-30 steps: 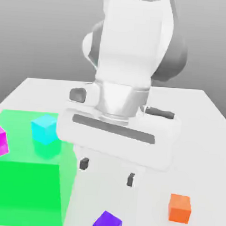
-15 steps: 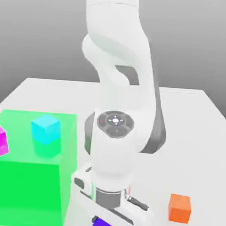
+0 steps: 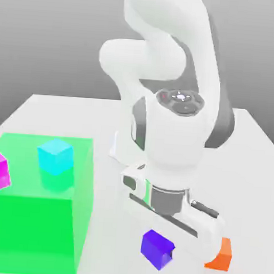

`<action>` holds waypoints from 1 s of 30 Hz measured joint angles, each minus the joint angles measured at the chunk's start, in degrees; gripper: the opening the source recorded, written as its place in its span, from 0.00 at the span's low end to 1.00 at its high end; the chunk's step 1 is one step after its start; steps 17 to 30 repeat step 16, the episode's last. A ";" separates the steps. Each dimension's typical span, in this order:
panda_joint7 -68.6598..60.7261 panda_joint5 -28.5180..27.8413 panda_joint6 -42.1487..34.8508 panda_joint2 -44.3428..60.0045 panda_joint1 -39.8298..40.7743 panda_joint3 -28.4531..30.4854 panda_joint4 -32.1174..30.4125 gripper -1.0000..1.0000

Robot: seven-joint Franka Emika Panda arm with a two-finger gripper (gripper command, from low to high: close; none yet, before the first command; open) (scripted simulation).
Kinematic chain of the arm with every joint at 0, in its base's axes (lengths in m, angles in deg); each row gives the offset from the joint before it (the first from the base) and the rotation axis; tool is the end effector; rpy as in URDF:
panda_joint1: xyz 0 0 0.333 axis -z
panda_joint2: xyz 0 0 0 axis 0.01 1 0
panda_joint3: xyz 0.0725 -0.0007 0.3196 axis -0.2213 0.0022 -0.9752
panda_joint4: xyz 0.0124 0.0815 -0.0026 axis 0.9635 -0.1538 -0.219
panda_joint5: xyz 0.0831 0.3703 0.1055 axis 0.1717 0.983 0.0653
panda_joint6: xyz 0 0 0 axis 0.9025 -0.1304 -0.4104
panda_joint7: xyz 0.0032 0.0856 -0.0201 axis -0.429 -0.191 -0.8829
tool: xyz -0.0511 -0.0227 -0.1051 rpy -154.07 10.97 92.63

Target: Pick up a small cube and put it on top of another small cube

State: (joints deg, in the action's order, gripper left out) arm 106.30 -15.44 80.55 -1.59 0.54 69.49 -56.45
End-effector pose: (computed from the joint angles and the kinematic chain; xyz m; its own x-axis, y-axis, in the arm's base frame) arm 0.4771 0.0979 0.2206 0.0549 -0.9984 -0.0103 -0.9985 -0.0548 -0.0040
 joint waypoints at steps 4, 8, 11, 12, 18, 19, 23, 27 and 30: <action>11.04 0.66 -1.24 -3.18 -4.08 -2.32 -1.95 0.00; 21.60 0.65 -1.77 -5.36 -8.12 -4.45 -3.69 0.00; 25.47 -2.45 2.36 -1.04 -9.34 -3.24 -3.66 0.00; 26.52 -3.73 4.07 0.85 -9.89 -2.50 -3.57 0.00; 27.97 -5.62 6.74 3.81 -10.96 -1.14 -3.44 1.00; 27.97 -5.62 6.74 3.81 -10.96 -1.14 -3.44 1.00; 27.97 -5.62 6.74 3.81 -10.96 -1.14 -3.44 1.00; 27.97 -5.62 6.74 3.81 -10.96 -1.14 -3.44 1.00; 27.97 -5.62 6.74 3.81 -10.96 -1.14 -3.44 1.00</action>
